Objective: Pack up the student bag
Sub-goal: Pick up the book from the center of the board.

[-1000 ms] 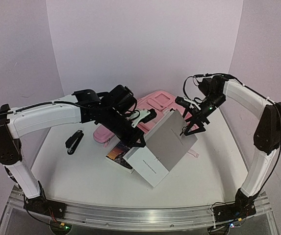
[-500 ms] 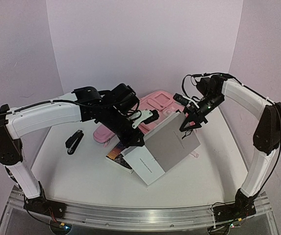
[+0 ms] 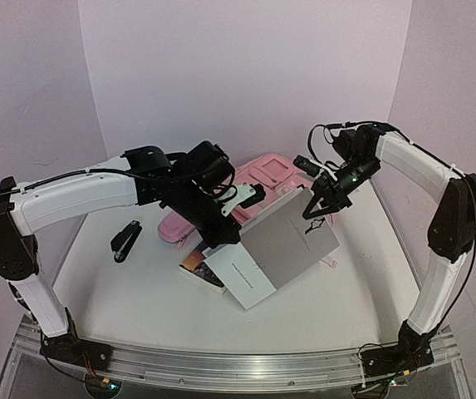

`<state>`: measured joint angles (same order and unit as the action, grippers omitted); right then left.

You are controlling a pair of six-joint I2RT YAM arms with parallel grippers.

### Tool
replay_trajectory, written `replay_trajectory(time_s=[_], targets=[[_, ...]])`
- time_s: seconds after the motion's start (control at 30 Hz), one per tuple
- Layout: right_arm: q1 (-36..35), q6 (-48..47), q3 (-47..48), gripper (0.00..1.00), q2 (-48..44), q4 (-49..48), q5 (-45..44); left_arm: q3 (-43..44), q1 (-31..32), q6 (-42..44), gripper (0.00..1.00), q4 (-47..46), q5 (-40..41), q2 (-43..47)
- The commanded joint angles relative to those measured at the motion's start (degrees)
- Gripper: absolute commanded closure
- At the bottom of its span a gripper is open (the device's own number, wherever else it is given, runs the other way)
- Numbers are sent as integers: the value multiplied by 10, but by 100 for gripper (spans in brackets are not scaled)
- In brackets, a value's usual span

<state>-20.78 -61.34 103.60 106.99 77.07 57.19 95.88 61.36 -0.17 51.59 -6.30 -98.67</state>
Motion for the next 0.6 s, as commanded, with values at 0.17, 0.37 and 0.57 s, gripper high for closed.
replay_trajectory(time_s=[0.17, 0.37, 0.57], targets=[[-5, 37, 35, 96, 19, 82, 39, 4, 0, -29, 95, -34, 14, 5], [-4, 88, 86, 100, 45, 81, 53, -8, -20, -96, 36, -44, 44, 37], [29, 238, 275, 100, 136, 77, 139, -67, -76, -224, 7, -91, 93, 143]])
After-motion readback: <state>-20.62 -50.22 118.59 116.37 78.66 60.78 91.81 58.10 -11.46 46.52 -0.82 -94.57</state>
